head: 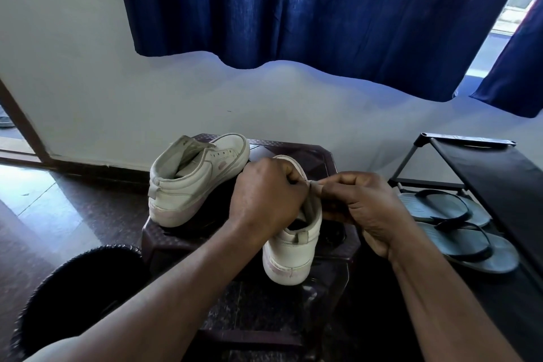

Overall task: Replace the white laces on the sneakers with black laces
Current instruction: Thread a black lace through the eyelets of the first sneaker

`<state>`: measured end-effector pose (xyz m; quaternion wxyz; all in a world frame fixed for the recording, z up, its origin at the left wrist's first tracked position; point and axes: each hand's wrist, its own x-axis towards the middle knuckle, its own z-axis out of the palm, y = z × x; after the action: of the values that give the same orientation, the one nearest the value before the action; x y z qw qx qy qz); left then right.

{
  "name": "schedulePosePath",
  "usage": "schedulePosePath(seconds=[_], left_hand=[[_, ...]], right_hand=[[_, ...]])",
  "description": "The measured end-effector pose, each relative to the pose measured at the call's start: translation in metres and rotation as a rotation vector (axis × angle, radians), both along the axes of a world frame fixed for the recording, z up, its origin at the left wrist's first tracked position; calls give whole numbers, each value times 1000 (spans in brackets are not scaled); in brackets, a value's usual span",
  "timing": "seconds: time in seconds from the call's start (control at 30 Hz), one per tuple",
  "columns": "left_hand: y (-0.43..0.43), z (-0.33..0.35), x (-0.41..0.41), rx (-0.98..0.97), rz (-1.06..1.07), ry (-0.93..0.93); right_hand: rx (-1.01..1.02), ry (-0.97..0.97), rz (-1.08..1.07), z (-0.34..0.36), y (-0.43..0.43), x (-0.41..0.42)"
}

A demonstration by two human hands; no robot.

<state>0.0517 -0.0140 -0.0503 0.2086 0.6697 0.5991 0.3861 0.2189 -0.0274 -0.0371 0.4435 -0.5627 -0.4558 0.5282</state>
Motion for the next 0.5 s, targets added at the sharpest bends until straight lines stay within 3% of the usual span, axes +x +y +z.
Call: schedulePosePath(seconds=[0.13,0.5], left_hand=[[1,2,-2,29,-37,67],[7,2,-14,-113,-137,8]], right_hand=[[23,-25,-2,-1,-1,0],[-71,145,15,-14,9,-14]])
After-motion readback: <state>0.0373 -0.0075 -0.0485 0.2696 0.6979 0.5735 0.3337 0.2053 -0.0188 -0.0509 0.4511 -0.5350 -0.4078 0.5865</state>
